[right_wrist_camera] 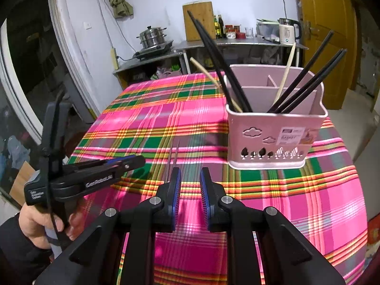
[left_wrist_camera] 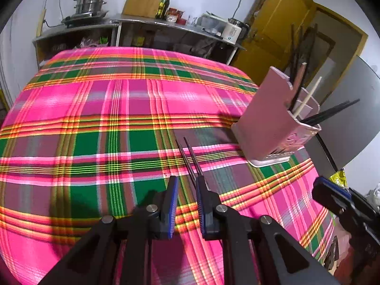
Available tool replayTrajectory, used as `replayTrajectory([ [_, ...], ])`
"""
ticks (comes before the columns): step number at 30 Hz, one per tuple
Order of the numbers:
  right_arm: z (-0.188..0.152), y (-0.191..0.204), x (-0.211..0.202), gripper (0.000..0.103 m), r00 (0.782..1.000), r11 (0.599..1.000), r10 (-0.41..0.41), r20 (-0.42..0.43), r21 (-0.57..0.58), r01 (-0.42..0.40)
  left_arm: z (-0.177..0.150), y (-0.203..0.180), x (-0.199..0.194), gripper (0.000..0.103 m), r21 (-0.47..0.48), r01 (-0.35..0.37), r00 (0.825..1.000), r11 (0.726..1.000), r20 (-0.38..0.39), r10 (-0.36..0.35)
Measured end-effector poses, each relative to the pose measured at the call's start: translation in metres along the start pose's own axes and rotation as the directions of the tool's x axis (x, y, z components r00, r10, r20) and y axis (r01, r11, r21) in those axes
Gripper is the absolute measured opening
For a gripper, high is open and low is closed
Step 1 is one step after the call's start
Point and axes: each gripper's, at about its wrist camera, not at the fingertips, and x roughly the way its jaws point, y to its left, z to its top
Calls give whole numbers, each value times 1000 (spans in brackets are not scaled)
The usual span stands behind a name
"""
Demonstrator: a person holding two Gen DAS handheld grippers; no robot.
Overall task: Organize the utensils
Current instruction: 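Move both open tools down to the thin metal chopsticks on the cloth, then grasp a thin metal chopstick with the left tool while the right tool grasps another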
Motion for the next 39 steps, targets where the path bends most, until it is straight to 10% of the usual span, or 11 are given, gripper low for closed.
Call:
replayTrajectory([
  [23, -6, -19, 17, 17, 999, 999, 2, -44, 37, 0, 4, -22, 57, 10, 106, -138, 990, 985, -16, 140],
  [39, 0, 12, 69, 17, 992, 998, 46, -119, -27, -50, -8, 80, 4, 6, -29, -155, 988, 987, -20, 155],
])
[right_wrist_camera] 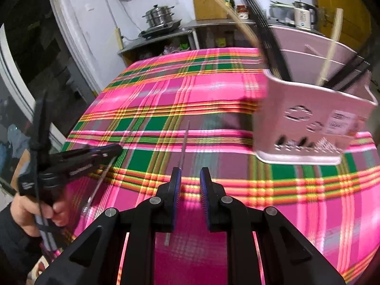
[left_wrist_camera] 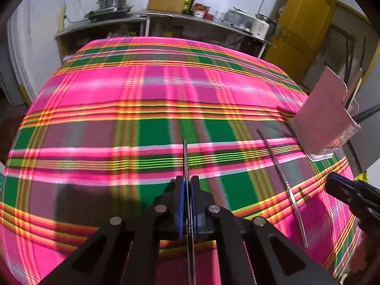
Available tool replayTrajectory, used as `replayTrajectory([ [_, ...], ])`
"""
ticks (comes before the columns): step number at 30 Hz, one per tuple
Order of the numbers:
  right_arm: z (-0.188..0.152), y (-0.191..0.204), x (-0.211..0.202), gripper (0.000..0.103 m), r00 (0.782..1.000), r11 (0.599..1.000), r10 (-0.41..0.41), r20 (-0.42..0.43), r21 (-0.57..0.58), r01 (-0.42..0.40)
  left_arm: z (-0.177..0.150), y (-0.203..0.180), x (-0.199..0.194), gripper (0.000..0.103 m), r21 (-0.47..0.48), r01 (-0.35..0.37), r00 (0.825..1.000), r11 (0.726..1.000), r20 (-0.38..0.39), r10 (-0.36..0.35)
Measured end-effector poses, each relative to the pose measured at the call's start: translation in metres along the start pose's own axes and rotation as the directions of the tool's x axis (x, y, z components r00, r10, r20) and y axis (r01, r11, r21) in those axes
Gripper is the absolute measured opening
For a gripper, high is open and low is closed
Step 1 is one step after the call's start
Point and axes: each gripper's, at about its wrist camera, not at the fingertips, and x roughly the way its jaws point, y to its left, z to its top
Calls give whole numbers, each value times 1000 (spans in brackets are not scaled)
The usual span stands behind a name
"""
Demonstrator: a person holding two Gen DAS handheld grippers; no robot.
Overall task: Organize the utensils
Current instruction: 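Grasp a thin metal chopstick with the left tool while the right tool grasps another, then lift both metal chopsticks and carry them over the pink holder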
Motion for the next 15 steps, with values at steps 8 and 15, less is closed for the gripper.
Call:
replayTrajectory([
  [8, 16, 14, 49, 17, 998, 999, -11, -68, -47, 8, 4, 11, 0, 7, -25, 15, 1000, 1000, -19, -15],
  [15, 27, 19, 76, 17, 994, 998, -32, -105, -60, 26, 5, 4, 2, 8, 22, -8, 1000, 1000, -17, 8],
])
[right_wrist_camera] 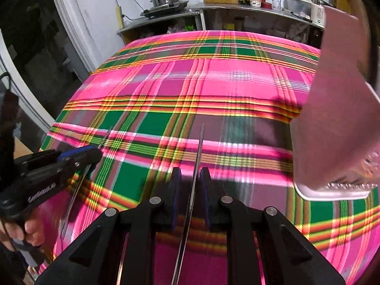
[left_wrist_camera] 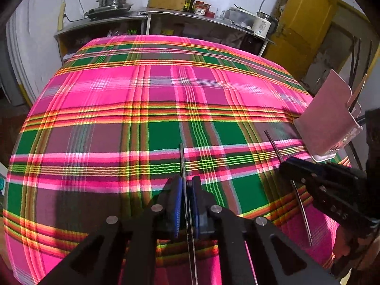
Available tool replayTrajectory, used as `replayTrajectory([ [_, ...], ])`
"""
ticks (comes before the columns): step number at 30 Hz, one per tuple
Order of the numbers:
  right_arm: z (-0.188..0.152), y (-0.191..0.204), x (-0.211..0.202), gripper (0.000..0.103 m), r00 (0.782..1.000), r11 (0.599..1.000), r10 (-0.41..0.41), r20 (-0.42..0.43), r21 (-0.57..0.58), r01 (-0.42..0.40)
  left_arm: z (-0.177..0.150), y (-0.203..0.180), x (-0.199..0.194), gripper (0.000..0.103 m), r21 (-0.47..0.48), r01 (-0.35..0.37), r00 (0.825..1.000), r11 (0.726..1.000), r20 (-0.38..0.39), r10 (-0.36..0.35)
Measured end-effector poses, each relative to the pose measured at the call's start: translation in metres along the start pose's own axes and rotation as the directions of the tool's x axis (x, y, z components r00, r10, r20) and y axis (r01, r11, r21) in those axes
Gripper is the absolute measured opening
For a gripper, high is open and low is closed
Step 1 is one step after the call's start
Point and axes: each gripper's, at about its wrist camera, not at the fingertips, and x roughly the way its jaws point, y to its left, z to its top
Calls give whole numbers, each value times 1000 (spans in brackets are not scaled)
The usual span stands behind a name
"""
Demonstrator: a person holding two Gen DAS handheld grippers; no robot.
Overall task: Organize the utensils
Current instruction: 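Lift both metal chopsticks and carry them over the pink holder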
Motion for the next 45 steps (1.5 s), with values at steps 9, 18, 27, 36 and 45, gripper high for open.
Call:
replayTrajectory([
  [9, 11, 3, 9, 13, 999, 999, -31, -11, -12, 31, 3, -11, 5, 8, 56, -51, 999, 997, 3, 51],
  [18, 15, 4, 2, 5, 1000, 1000, -6, -19, -7, 6, 11, -5, 5, 4, 22, -18, 1000, 1000, -17, 19],
  [27, 17, 12, -45, 5, 997, 1000, 28, 73, -14, -27, 19, -8, -35, 4, 16, 34, 998, 999, 56, -34],
  [36, 17, 15, -99, 5, 984, 999, 48, 174, -5, -48, 26, -24, -88, 4, 44, 80, 987, 996, 135, -85],
  [45, 11, 13, -146, 5, 965, 998, 53, 256, 9, -58, 27, -45, -123, 4, 82, 107, 976, 991, 180, -120],
])
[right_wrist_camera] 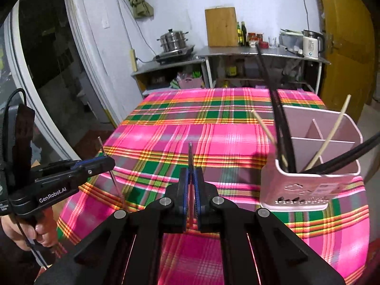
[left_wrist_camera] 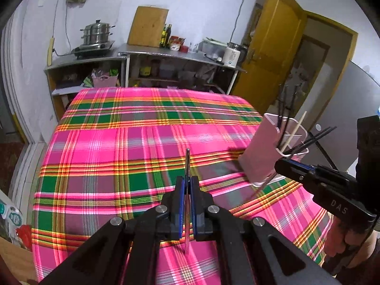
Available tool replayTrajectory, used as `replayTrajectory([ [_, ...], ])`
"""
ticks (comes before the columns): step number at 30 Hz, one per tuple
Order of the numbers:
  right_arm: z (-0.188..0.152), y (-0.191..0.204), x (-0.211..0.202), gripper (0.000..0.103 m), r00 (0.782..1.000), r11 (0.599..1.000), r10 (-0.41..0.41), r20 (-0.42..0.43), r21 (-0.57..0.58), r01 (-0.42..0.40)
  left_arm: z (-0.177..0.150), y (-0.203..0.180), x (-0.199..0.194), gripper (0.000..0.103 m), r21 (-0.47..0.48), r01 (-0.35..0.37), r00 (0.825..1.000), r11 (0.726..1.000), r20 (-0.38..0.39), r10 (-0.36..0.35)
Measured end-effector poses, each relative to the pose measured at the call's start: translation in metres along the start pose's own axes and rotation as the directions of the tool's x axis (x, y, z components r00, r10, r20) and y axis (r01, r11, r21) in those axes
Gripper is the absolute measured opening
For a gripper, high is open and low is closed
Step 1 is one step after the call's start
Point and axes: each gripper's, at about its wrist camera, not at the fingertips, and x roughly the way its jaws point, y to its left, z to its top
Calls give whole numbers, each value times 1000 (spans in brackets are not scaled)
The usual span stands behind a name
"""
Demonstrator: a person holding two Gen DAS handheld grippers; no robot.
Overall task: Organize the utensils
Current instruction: 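Lift both metal chopsticks and carry them over the pink holder, then lower both metal chopsticks into the holder compartments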
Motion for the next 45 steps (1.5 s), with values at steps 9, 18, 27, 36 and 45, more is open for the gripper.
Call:
replayTrajectory([
  [9, -4, -9, -29, 5, 999, 1000, -16, 41, 24, 15, 3, -22, -9, 4, 19, 49, 999, 999, 6, -49],
  [18, -10, -26, -60, 5, 996, 998, -52, 70, 50, 49, 4, -54, -7, 4, 39, 120, 993, 992, -25, -119],
  [27, -9, -59, -85, 5, 989, 990, -112, 99, 99, 102, 23, -105, -2, 4, 93, 207, 978, 974, -36, -205],
  [36, 25, -83, -113, 5, 971, 984, -154, 182, 115, 134, 71, -146, 0, 4, 139, 259, 965, 956, 9, -262],
  [45, 62, -100, -122, 5, 948, 979, -187, 260, 132, 157, 114, -167, 15, 4, 158, 259, 961, 953, 56, -270],
])
